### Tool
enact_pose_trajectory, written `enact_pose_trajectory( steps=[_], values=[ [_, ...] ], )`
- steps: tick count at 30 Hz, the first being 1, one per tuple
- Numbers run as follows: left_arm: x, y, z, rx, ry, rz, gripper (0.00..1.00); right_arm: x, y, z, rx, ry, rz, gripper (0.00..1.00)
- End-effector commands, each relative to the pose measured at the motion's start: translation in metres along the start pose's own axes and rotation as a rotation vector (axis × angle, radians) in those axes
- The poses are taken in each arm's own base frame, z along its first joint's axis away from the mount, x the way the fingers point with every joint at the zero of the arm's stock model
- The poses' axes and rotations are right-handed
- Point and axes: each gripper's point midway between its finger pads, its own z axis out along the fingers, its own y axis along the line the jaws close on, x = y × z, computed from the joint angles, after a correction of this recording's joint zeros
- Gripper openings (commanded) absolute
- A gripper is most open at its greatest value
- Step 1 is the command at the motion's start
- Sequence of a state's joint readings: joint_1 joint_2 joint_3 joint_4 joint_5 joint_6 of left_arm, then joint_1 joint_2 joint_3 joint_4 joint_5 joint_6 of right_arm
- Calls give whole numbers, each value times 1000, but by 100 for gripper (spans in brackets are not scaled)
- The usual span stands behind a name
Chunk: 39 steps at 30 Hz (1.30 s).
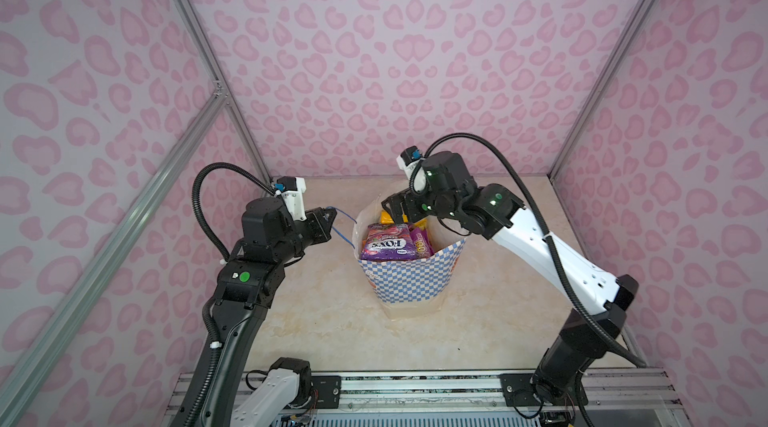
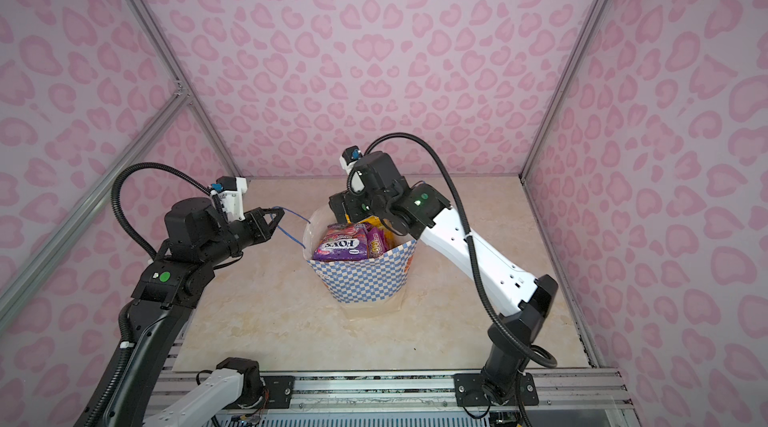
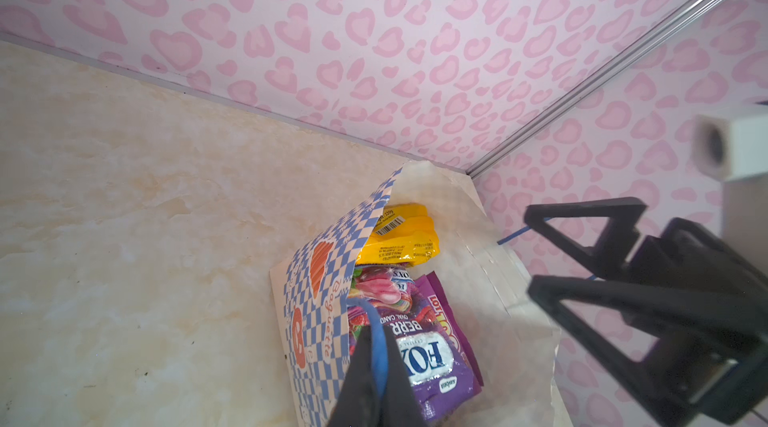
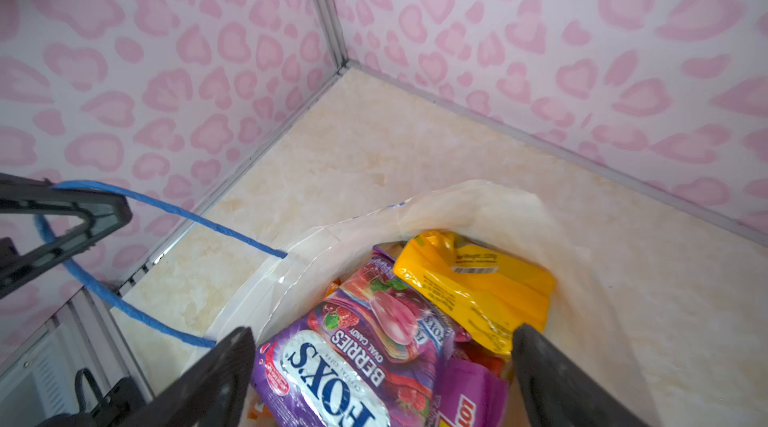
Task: Place the snacks into the paper bag
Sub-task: 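Raise the right gripper out of the bag and withdraw it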
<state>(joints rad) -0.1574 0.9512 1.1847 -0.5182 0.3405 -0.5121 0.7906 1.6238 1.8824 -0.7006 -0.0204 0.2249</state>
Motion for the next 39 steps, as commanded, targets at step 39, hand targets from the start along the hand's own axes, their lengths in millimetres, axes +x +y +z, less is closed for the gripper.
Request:
enact_pose_trajectory(
  steps=[39],
  values=[
    [-9, -6, 11, 43, -14, -6, 7, -20, -38, -63, -541, -243, 474, 86]
  ],
)
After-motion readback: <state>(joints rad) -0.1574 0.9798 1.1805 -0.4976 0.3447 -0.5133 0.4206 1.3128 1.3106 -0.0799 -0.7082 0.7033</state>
